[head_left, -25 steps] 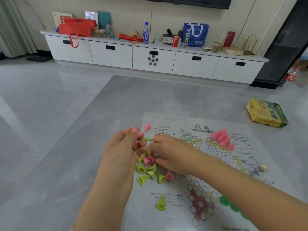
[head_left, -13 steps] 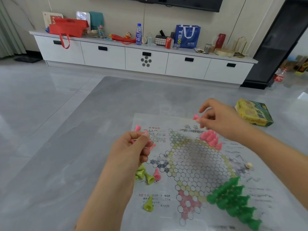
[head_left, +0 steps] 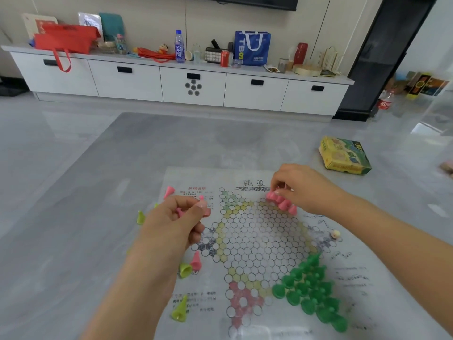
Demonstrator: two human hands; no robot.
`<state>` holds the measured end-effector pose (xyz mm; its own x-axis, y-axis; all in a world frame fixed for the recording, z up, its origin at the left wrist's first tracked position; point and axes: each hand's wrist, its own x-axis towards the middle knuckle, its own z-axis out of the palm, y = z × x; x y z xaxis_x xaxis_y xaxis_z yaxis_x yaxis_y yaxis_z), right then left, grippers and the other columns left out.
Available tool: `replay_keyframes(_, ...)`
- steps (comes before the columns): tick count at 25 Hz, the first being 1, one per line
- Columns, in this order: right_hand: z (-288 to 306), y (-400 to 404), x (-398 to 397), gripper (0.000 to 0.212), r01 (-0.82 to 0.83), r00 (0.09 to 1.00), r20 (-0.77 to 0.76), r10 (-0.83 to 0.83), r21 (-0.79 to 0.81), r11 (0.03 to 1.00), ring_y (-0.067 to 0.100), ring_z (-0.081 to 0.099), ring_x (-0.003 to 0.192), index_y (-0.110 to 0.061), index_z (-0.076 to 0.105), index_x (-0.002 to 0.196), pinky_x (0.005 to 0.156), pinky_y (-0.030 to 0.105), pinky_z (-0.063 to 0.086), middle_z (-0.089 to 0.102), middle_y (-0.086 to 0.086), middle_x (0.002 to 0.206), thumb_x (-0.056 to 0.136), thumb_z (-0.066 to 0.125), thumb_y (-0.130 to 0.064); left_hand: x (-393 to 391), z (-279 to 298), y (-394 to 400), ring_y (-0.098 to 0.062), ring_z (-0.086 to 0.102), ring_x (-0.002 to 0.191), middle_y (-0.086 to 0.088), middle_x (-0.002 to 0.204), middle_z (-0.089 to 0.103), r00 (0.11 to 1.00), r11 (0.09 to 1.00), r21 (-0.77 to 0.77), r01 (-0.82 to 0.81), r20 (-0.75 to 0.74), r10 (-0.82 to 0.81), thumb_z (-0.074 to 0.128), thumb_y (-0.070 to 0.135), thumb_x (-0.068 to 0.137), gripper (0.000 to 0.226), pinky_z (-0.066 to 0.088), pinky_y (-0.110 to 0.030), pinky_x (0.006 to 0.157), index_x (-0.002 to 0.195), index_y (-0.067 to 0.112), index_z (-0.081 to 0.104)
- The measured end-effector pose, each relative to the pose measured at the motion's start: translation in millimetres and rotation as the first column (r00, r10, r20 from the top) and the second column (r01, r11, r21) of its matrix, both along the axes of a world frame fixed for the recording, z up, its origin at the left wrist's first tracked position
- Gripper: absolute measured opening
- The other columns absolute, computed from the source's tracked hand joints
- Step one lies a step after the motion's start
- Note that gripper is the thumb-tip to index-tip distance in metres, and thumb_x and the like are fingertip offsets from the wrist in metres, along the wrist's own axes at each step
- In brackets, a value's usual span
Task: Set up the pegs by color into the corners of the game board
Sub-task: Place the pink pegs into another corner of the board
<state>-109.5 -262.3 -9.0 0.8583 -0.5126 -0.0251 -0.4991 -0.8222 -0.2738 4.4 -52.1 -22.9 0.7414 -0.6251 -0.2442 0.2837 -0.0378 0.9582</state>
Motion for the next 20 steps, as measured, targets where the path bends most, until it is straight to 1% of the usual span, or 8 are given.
replay_keyframes(2,-4,2,0,0.012,-0.002,0.999,-0.047,0.0,-0.035,0.999,0.007,0.064,0.067,-0.017,0.061,0.085,0.06,0.026,0.056,0.049,-0.012,0.085,0.089,0.051,-0.012,-1,0,-1,-0.011,0.046,0.05,-0.008,0.068,0.058,1.0,1.0,0.008,0.013,0.018,-0.013,0.062,0.006,0.081,0.005,0.041,-0.023,0.056,0.077,0.009,0.062)
replay_keyframes(4,-5,4,0,0.015,-0.01,0.996,-0.084,0.003,-0.083,0.997,0.007,0.065,0.07,-0.016,0.064,0.091,0.067,0.03,0.056,0.051,-0.009,0.091,0.089,0.049,-0.013,-1,-1,-1,-0.009,0.047,0.049,-0.004,0.064,0.057,0.999,0.999,0.019,0.029,0.038,-0.03,0.064,0.006,0.08,0.004,0.042,-0.023,0.057,0.079,0.01,0.063)
replay_keyframes(6,-5,5,0,0.016,-0.013,0.996,-0.089,0.004,-0.099,0.995,0.007,0.064,0.072,-0.016,0.064,0.093,0.071,0.032,0.055,0.052,-0.008,0.094,0.089,0.049,-0.015,-2,-1,-1,-0.011,0.047,0.052,-0.004,0.065,0.058,0.998,0.999,0.029,0.038,0.057,-0.04,0.065,0.005,0.08,0.005,0.043,-0.024,0.059,0.079,0.01,0.063)
replay_keyframes(9,-8,5,1,0.016,-0.013,0.994,-0.106,0.0,-0.122,0.992,0.006,0.061,0.071,-0.018,0.064,0.093,0.068,0.028,0.052,0.05,-0.009,0.093,0.089,0.049,-0.016,-3,-1,-1,-0.014,0.047,0.055,-0.008,0.07,0.059,0.997,0.999,0.036,0.034,0.065,-0.037,0.064,0.004,0.08,0.006,0.043,-0.026,0.059,0.078,0.009,0.063)
replay_keyframes(13,-11,2,1,0.016,-0.002,0.994,-0.109,-0.013,-0.137,0.991,0.0,0.056,0.065,-0.021,0.064,0.092,0.062,0.022,0.046,0.049,-0.01,0.091,0.089,0.049,-0.017,-3,-1,-2,-0.013,0.047,0.054,-0.007,0.068,0.058,0.998,0.999,0.04,0.027,0.063,-0.03,0.065,0.004,0.079,0.007,0.042,-0.026,0.058,0.077,0.011,0.063)
replay_keyframes(15,-13,1,1,0.016,0.002,0.995,-0.101,-0.016,-0.141,0.99,-0.003,0.051,0.062,-0.02,0.064,0.092,0.063,0.022,0.046,0.05,-0.01,0.091,0.089,0.049,-0.017,-3,-1,-2,-0.013,0.047,0.053,-0.007,0.069,0.059,0.998,0.999,0.038,0.026,0.061,-0.029,0.065,0.004,0.079,0.008,0.042,-0.026,0.058,0.076,0.011,0.063)
replay_keyframes(17,-14,1,2,0.015,0.005,0.996,-0.088,-0.018,-0.141,0.99,-0.003,0.047,0.063,-0.02,0.064,0.092,0.067,0.025,0.048,0.053,-0.008,0.096,0.089,0.05,-0.017,-3,0,-2,-0.013,0.047,0.053,-0.008,0.07,0.059,0.998,0.999,0.035,0.029,0.058,-0.031,0.064,0.004,0.08,0.007,0.042,-0.026,0.058,0.076,0.011,0.063)
replay_keyframes(20,-14,1,3,0.015,-0.003,0.995,-0.1,-0.013,-0.151,0.989,0.0,0.044,0.068,-0.019,0.064,0.094,0.068,0.024,0.047,0.053,-0.007,0.097,0.089,0.05,-0.017,-2,0,-2,-0.012,0.048,0.053,-0.008,0.071,0.06,0.998,0.999,0.035,0.031,0.056,-0.033,0.065,0.005,0.08,0.007,0.042,-0.026,0.058,0.076,0.011,0.063)
